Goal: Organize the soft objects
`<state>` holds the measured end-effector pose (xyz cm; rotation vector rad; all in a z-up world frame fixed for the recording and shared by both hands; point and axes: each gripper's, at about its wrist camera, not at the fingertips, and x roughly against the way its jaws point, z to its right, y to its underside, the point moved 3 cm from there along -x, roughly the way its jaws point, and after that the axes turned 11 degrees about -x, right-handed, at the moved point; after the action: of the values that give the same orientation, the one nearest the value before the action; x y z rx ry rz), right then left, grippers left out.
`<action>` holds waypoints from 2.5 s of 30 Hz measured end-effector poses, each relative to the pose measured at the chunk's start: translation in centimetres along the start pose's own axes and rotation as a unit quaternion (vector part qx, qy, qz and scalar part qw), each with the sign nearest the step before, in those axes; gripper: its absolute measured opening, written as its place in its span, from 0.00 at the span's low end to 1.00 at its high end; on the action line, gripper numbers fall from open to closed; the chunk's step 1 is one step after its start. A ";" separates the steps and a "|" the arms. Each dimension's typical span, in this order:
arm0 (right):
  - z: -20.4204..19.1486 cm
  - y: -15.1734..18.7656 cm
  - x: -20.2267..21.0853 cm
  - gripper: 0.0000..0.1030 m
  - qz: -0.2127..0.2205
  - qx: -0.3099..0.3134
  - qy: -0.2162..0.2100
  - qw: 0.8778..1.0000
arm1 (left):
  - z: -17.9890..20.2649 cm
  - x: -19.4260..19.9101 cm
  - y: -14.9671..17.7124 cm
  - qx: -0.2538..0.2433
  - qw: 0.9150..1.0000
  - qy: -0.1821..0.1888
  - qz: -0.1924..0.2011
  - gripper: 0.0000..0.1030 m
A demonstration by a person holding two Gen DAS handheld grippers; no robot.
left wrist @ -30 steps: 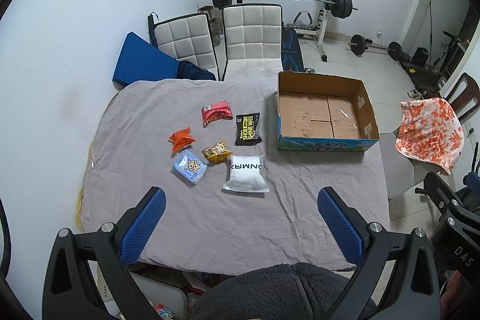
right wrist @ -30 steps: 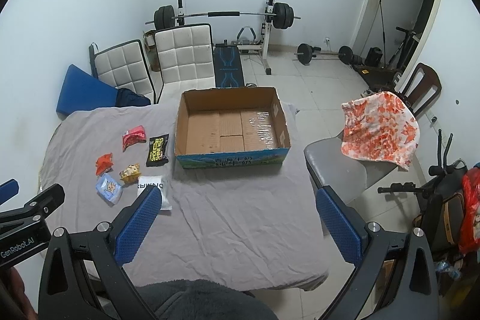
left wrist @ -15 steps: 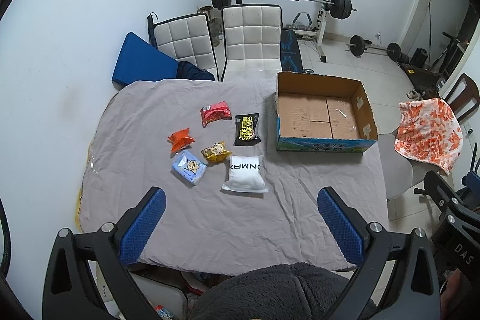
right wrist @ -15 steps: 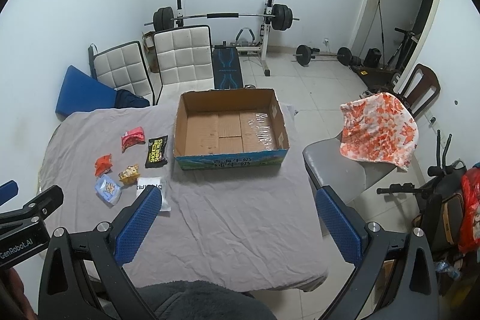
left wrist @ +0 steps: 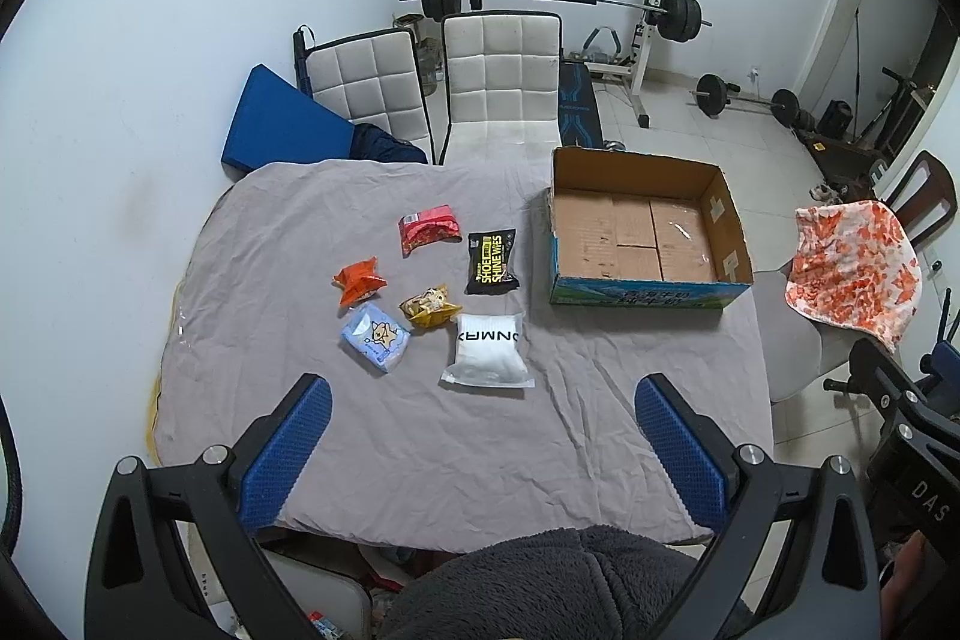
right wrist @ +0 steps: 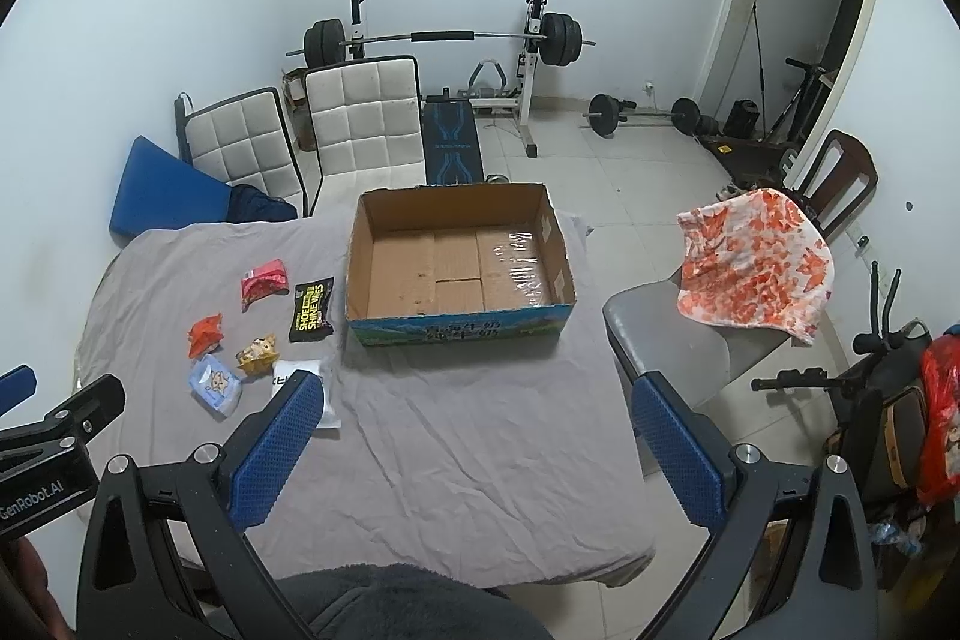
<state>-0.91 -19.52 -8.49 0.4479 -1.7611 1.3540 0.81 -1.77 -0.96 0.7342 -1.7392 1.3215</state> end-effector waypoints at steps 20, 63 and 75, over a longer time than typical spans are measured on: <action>-0.1 -0.2 0.4 1.00 0.013 0.002 0.004 1.000 | -0.3 0.6 0.3 0.009 1.000 0.005 0.016 1.00; -20.7 10.6 -36.6 1.00 -0.341 0.050 -0.044 0.938 | -19.4 -33.8 5.0 0.168 0.952 0.027 -0.252 1.00; -24.7 13.6 -43.6 1.00 -0.398 -0.014 -0.017 0.917 | -21.4 -46.4 8.0 0.337 0.870 0.116 -0.340 1.00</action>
<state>24.49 -1.24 -49.95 1.0401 -1.3695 0.7313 22.91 19.89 -42.41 1.3559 -0.6676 1.4028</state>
